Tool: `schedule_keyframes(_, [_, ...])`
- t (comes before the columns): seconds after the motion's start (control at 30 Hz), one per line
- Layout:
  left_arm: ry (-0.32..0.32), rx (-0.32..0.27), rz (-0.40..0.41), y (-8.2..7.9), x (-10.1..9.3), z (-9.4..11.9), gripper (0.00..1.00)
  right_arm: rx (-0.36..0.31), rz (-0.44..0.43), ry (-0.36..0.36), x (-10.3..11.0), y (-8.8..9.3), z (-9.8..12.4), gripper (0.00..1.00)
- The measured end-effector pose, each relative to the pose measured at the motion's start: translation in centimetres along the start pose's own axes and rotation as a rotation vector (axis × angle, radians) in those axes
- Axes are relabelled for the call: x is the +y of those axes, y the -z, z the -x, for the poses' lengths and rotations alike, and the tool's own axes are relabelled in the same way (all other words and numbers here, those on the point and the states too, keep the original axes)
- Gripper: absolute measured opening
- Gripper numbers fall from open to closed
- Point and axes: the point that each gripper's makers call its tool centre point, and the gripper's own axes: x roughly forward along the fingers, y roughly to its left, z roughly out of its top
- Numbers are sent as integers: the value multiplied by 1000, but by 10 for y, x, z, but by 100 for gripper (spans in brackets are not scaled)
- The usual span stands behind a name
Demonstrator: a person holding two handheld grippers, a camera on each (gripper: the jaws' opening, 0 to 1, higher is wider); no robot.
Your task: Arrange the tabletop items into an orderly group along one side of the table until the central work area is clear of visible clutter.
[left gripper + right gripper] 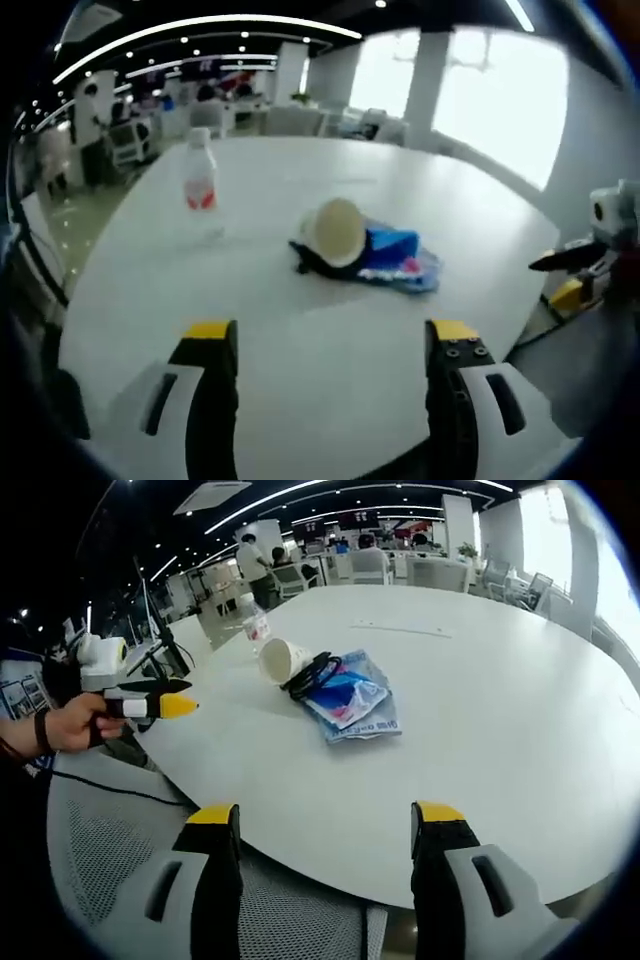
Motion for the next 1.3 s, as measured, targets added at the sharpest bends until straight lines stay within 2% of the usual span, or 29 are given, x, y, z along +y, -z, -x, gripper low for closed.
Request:
schedule_keyframes(0.13, [-35, -16, -25, -3, 7, 3, 74, -1, 3, -8, 3, 0, 0, 69])
schedule_keyframes(0.37, [-31, -29, -16, -5, 4, 6, 74, -1, -6, -13, 4, 0, 0, 68])
schedule_keyframes(0.47, [-31, -52, -16, -11, 3, 8, 76, 1, -5, -16, 5, 1, 0, 68])
schedule_keyframes(0.63, [-32, -87, 8, -18, 5, 11, 79, -4, -6, -33, 7, 0, 1, 68])
schedule_keyframes(1.07, [-11, -88, 56, -20, 4, 11, 81, -7, 3, -42, 9, -3, 1, 68])
schedule_keyframes(1.17, [-12, -97, 87, -21, 7, 13, 81, -14, 5, -45, 9, -7, 1, 68])
schedule_keyframes(1.23, [16, -107, 144, -23, 3, 14, 81, -12, 6, -48, 9, -7, 2, 68])
schedule_keyframes(1.3, [8, -106, 122, -22, 4, 16, 81, -26, 20, -56, 11, -11, 2, 67])
